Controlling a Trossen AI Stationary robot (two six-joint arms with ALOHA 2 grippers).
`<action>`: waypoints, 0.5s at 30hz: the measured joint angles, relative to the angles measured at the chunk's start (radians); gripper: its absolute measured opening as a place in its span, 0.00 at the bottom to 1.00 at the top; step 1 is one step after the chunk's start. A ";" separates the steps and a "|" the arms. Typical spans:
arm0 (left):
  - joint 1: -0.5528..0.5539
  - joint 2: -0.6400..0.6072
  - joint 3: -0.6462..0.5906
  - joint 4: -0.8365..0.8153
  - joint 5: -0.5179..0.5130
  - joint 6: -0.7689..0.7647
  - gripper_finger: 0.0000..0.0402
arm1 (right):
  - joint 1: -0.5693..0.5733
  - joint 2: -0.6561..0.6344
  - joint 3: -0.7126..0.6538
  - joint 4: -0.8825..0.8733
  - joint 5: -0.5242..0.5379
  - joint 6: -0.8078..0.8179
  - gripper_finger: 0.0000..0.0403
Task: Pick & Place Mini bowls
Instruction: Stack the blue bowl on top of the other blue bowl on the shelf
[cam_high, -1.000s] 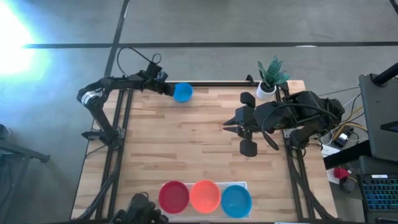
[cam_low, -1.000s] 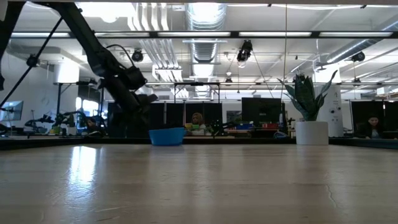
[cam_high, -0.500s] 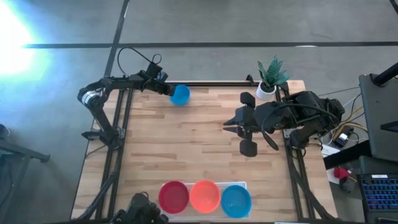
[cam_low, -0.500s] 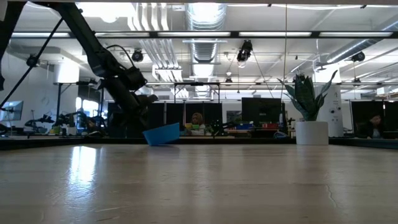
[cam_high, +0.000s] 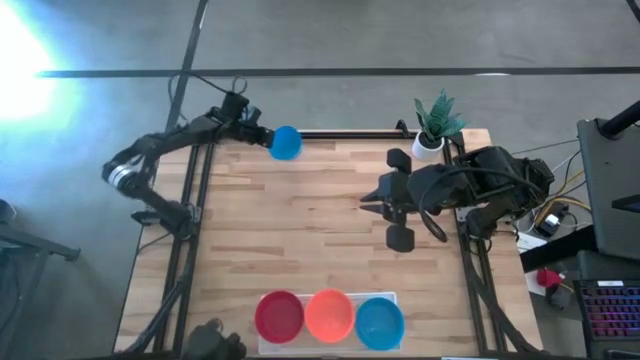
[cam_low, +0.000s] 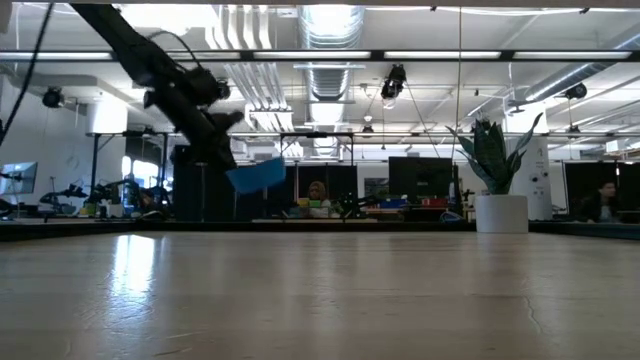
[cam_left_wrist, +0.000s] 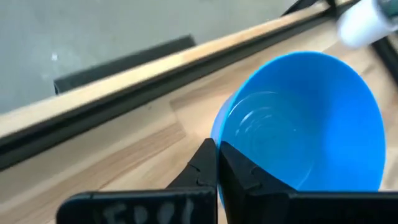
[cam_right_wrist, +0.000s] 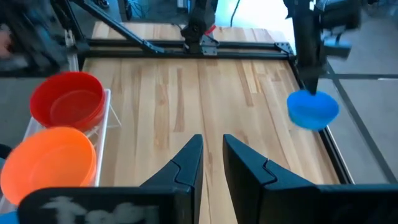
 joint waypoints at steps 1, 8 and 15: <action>-0.003 -0.034 0.000 -0.015 -0.003 0.000 0.00 | 0.000 0.000 -0.002 -0.012 0.000 0.000 0.14; -0.090 -0.268 0.000 -0.108 -0.170 0.002 0.00 | -0.010 0.000 -0.040 -0.035 0.039 0.012 0.14; -0.253 -0.424 0.000 -0.107 -0.338 -0.014 0.00 | -0.009 0.000 -0.067 -0.005 0.140 -0.071 0.21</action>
